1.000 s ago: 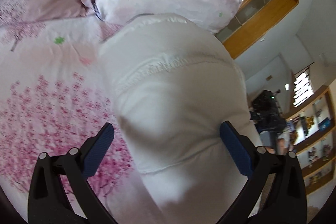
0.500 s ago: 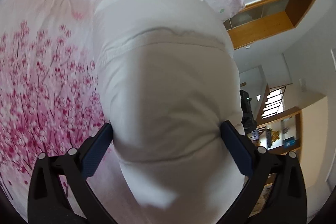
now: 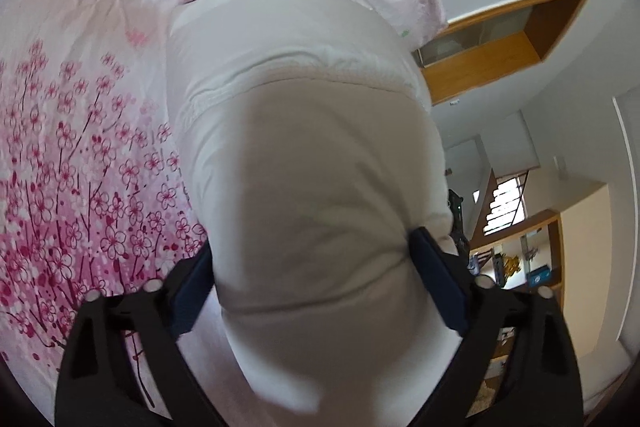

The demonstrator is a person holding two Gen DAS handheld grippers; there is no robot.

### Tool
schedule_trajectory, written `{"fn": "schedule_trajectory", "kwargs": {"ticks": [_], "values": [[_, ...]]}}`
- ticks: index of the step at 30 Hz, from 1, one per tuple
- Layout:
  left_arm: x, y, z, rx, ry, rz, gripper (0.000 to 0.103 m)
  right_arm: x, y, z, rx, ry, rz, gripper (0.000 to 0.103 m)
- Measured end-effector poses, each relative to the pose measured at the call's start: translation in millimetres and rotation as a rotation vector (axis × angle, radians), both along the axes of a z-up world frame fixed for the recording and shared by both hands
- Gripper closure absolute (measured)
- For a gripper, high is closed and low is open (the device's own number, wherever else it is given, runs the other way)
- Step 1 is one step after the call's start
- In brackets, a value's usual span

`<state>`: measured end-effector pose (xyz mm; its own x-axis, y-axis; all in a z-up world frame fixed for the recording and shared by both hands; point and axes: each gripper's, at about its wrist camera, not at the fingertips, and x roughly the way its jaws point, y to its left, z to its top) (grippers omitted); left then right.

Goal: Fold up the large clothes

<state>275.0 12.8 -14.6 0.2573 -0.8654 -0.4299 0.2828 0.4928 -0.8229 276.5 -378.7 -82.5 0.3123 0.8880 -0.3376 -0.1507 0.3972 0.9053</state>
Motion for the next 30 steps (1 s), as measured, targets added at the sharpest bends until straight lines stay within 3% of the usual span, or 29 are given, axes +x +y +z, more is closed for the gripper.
{"fn": "schedule_trajectory", "kwargs": {"ticks": [5, 10, 16, 25, 28, 30], "values": [[0.9, 2.7, 15.1, 0.014, -0.051, 0.001, 0.023, 4.2, 4.8, 3.3, 0.018, -0.028, -0.011, 0.048], [4.4, 28.1, 39.0, 0.023, -0.129, 0.061, 0.026, 27.3, 27.9, 26.1, 0.001, -0.073, 0.024, 0.05], [15.5, 85.8, 57.6, 0.043, -0.191, 0.191, 0.026, 85.1, 93.1, 59.0, -0.032, -0.115, 0.111, 0.051], [50.3, 160.6, 28.3, 0.118, -0.119, 0.349, 0.026, 154.3, 176.7, 42.1, -0.117, -0.051, 0.141, 0.051], [55.5, 167.2, 14.2, 0.136, -0.118, 0.352, 0.022, 157.9, 181.5, 29.2, -0.156, 0.003, 0.109, 0.042], [51.1, 164.5, 13.6, 0.208, -0.164, 0.372, 0.015, 154.5, 184.8, 23.1, -0.206, 0.015, 0.089, 0.034]]}}
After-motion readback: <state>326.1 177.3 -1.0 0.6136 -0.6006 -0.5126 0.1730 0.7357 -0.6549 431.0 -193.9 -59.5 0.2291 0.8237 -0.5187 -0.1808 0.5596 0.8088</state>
